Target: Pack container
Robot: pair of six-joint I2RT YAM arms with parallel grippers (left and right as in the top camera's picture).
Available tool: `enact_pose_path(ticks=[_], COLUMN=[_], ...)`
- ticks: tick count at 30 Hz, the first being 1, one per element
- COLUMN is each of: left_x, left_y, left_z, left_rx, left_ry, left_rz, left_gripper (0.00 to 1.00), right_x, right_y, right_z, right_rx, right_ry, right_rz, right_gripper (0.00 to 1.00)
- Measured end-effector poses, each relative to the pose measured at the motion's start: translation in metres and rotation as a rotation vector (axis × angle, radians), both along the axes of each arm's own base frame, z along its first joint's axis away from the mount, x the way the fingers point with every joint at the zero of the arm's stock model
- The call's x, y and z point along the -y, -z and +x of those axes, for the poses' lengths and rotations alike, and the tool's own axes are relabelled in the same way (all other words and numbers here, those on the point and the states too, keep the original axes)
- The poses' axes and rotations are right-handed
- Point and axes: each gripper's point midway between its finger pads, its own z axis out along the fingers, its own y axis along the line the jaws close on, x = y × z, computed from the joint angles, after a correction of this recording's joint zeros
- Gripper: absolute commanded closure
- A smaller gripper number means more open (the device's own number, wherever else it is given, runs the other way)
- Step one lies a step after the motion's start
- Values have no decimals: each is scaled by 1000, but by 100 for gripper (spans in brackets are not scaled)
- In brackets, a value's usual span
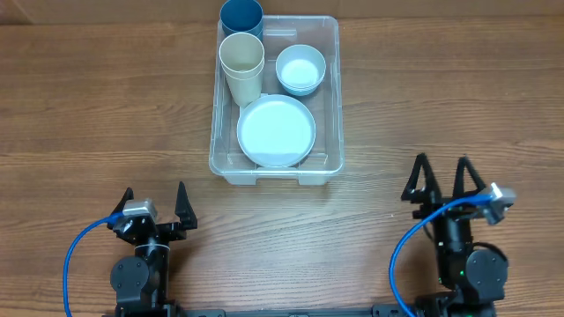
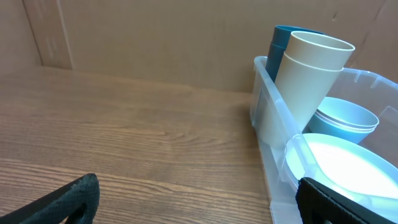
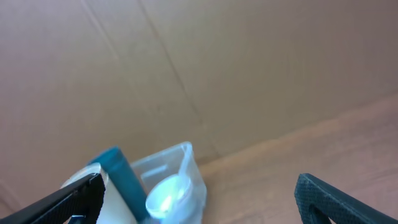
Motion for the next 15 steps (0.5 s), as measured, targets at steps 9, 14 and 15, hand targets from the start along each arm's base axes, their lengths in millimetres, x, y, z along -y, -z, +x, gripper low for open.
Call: enact_pose_path(ticks=[9,14,15], left_x=[0,0,0], left_y=[0,0,0], left_z=[0,0,0], left_rx=[0,0,0], left_ry=[0,0,0], left_rz=[0,0,0], left_gripper=[0,0,0], right_x=[5,7,8], right_y=[55,79,79], right_z=[-4,-4,-4], right_rx=[-63,-152,-152], right_ry=[10,18,19], right_rz=[-80,-245,-259], right_gripper=[0,0,0])
